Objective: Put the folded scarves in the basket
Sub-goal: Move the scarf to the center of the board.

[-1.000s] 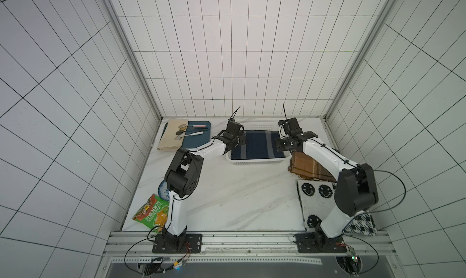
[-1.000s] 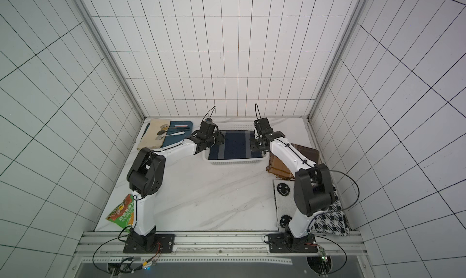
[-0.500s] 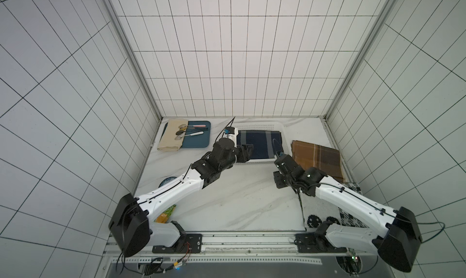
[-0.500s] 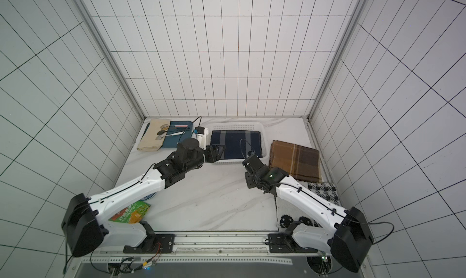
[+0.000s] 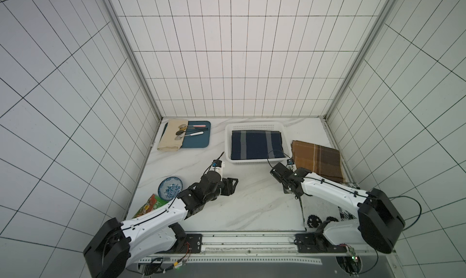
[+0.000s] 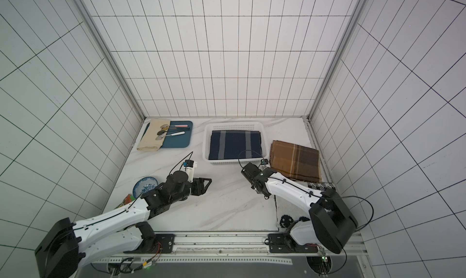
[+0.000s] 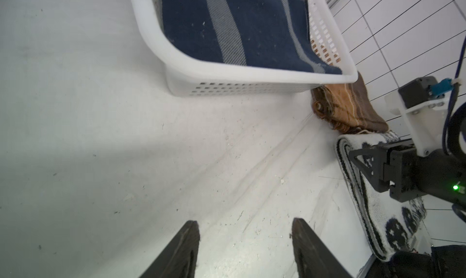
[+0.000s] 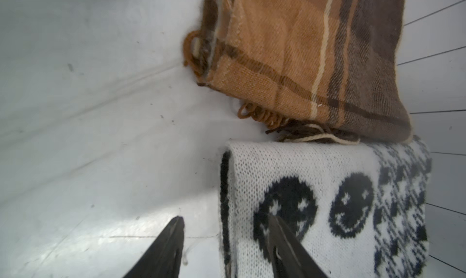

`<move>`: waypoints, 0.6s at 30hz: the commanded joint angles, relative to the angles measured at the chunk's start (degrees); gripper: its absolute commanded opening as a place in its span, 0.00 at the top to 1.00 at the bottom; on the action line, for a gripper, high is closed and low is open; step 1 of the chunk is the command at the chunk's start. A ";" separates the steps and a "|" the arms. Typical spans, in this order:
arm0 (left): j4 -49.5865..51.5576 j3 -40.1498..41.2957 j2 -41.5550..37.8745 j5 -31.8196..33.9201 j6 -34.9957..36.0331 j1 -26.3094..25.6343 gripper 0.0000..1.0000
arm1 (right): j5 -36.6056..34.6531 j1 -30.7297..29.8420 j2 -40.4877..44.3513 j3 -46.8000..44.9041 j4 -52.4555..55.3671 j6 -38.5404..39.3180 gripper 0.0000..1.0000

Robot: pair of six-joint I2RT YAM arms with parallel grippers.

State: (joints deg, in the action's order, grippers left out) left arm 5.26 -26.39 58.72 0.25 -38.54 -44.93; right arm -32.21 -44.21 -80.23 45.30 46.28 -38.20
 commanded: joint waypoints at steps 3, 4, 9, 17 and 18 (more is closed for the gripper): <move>1.82 -0.09 -4.68 0.02 1.17 -1.01 0.38 | 0.49 4.26 -2.65 0.87 0.59 -1.83 0.43; 0.55 1.44 -6.57 -0.30 1.08 -1.07 0.38 | 0.92 4.61 -3.38 0.49 0.17 -1.89 0.43; 6.33 1.15 -11.31 0.40 3.49 -1.21 0.38 | 4.70 6.40 -8.02 -0.44 -3.09 -0.46 0.62; 4.71 2.58 -12.77 -0.83 3.17 -1.22 0.47 | 7.54 4.15 -9.70 1.56 -4.01 2.02 0.95; 4.70 2.44 -12.37 -1.10 3.13 -1.22 0.49 | 8.18 3.21 -9.70 2.08 -4.02 1.86 0.95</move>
State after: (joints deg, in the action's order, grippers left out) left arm 10.26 -24.38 46.02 -0.05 -36.21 -46.04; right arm -27.79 -39.18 -88.90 45.32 43.53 -36.84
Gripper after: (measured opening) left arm 0.520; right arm 0.059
